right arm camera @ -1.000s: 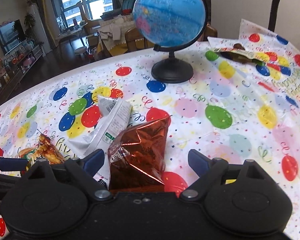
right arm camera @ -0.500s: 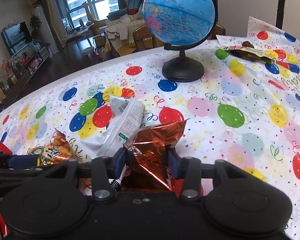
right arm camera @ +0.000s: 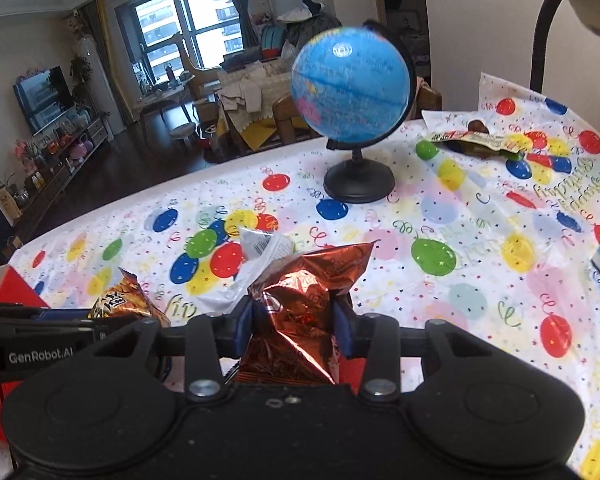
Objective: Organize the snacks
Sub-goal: 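Grasp red-yellow chip bag with left tool while right tool grasps brown foil bag, then carry both bags into the cardboard box and open both tools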
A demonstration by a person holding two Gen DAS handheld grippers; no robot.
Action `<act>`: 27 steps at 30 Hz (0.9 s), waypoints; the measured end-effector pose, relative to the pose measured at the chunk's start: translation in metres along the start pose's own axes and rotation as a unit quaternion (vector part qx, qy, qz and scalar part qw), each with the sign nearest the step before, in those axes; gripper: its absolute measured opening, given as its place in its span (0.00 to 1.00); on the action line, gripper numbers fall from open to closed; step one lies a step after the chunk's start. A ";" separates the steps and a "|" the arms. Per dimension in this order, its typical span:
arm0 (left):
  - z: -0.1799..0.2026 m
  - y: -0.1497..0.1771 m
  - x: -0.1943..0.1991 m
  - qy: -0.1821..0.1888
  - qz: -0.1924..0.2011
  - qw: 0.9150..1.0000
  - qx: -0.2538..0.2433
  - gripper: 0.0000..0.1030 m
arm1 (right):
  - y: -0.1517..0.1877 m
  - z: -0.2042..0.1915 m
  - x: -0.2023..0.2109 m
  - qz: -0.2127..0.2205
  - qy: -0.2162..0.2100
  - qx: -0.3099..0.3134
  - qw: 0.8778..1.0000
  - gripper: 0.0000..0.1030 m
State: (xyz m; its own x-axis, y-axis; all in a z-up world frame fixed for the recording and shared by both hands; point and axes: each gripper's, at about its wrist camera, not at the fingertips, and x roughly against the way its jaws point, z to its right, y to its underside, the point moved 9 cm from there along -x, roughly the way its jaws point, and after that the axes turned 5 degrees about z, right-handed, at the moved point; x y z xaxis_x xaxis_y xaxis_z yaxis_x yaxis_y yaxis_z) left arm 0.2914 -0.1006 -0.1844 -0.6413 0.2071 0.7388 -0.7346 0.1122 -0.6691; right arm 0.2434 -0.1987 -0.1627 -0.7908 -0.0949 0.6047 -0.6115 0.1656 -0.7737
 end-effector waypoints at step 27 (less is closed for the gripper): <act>-0.064 0.028 0.140 -0.028 0.035 0.996 0.078 0.38 | -0.003 -0.112 0.108 0.009 -0.087 0.054 0.995 0.38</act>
State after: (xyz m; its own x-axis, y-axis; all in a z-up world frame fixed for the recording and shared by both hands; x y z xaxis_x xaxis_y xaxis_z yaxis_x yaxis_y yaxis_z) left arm 0.1952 -0.0058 -0.1050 -0.7002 0.1542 0.6971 -0.7105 -0.0542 -0.7016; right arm 0.1631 -0.0994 -0.0740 -0.7880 -0.2634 0.5565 -0.5896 0.0625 -0.8053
